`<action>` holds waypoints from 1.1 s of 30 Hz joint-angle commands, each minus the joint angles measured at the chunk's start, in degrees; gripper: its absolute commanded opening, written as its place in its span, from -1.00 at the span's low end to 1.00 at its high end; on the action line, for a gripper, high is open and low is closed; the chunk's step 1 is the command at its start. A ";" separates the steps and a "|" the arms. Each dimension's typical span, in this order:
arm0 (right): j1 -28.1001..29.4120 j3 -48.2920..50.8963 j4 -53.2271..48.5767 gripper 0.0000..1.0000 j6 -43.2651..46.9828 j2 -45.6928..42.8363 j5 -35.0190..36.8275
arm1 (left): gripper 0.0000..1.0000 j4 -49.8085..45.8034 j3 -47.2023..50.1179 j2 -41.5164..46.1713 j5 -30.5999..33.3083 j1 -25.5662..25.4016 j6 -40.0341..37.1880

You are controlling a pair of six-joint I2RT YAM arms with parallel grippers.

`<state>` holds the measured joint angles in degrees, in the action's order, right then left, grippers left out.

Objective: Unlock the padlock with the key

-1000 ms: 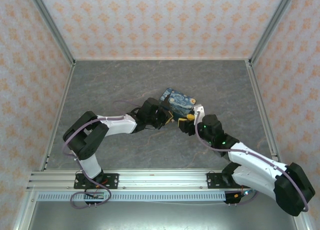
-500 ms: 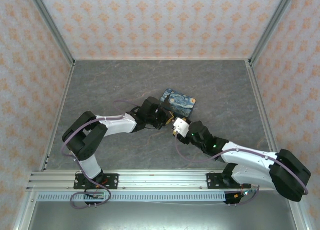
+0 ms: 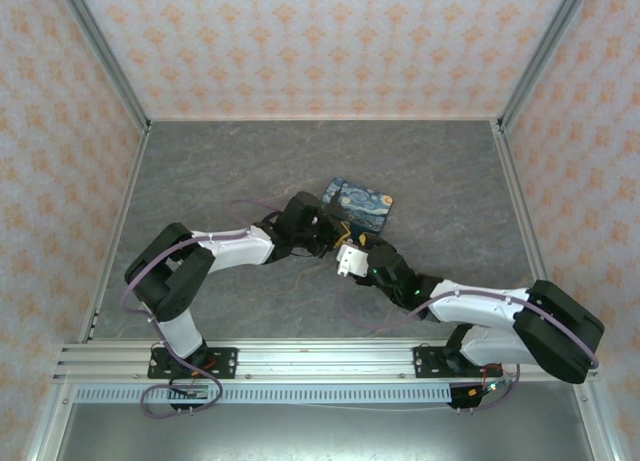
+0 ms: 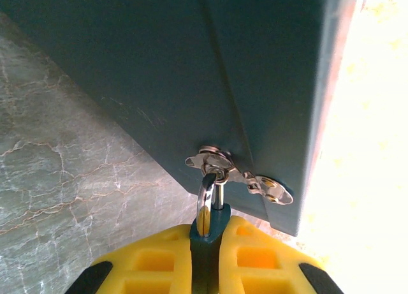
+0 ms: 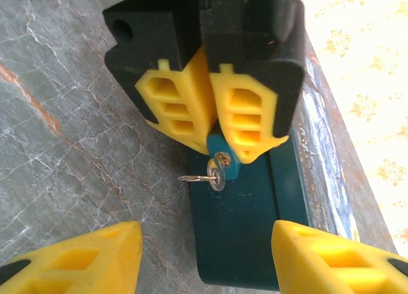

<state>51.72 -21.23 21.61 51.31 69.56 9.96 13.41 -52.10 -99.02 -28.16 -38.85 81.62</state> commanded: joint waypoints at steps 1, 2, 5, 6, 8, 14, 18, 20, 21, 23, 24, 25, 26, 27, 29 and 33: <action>0.31 -2.01 2.92 0.10 0.90 1.33 1.30 | -1.00 1.36 -1.61 1.65 -1.19 0.62 0.55; 0.31 -2.34 2.72 0.04 0.90 1.74 1.36 | -1.00 1.36 -1.62 1.68 -1.20 0.62 0.59; 0.30 -3.32 2.04 -0.12 0.70 2.92 1.74 | -1.00 1.67 -1.45 1.77 -1.23 0.62 0.55; 0.31 -3.46 2.10 -0.12 0.72 3.15 1.48 | -1.00 1.63 -1.40 1.81 -1.20 0.63 0.55; 0.31 -3.71 2.34 -0.15 0.44 3.43 0.80 | -1.00 1.75 -1.20 1.77 -1.11 0.53 0.71; 0.31 -5.04 2.39 -0.29 0.48 4.93 0.32 | -1.00 1.80 -1.15 1.82 -1.28 0.53 0.73; 0.30 -5.57 2.45 -0.42 0.45 6.00 0.85 | -1.00 1.79 -1.00 1.88 -1.37 0.53 0.73; 0.32 -5.66 2.48 -0.51 0.41 6.37 1.31 | -1.00 1.74 -0.99 1.90 -1.49 0.53 0.73; 0.31 -5.66 2.54 -0.57 0.35 6.63 1.67 | -1.00 1.74 -1.13 1.88 -1.50 0.53 0.73; 0.31 -5.58 3.03 -0.68 0.20 7.06 2.33 | -1.00 1.71 -1.00 1.85 -1.55 0.57 0.77; 0.31 -5.51 3.45 -0.73 0.06 7.25 2.72 | -1.00 1.66 -1.14 1.88 -1.61 0.48 0.73; 0.31 -5.45 3.85 -0.81 -0.20 7.35 3.14 | -1.00 1.69 -1.09 1.85 -1.66 0.53 0.74; 0.30 -5.44 4.25 -0.86 -0.24 7.44 3.58 | -1.00 1.71 -1.04 1.81 -1.72 0.53 0.73; 0.30 -5.24 4.78 -0.93 -0.47 7.52 3.86 | -1.00 1.71 -1.12 1.73 -1.74 0.53 0.84; 0.31 -5.08 5.63 -1.00 -1.02 7.60 3.99 | -1.00 1.77 -1.14 1.71 -1.81 0.55 0.90; 0.31 -5.40 5.63 -1.00 -2.23 7.72 4.16 | -1.00 1.80 -1.18 1.72 -1.80 0.55 1.01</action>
<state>52.05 -25.41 25.45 51.00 76.73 12.08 13.30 -52.10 -99.02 -28.47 -38.46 82.06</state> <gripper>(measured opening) 0.056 0.113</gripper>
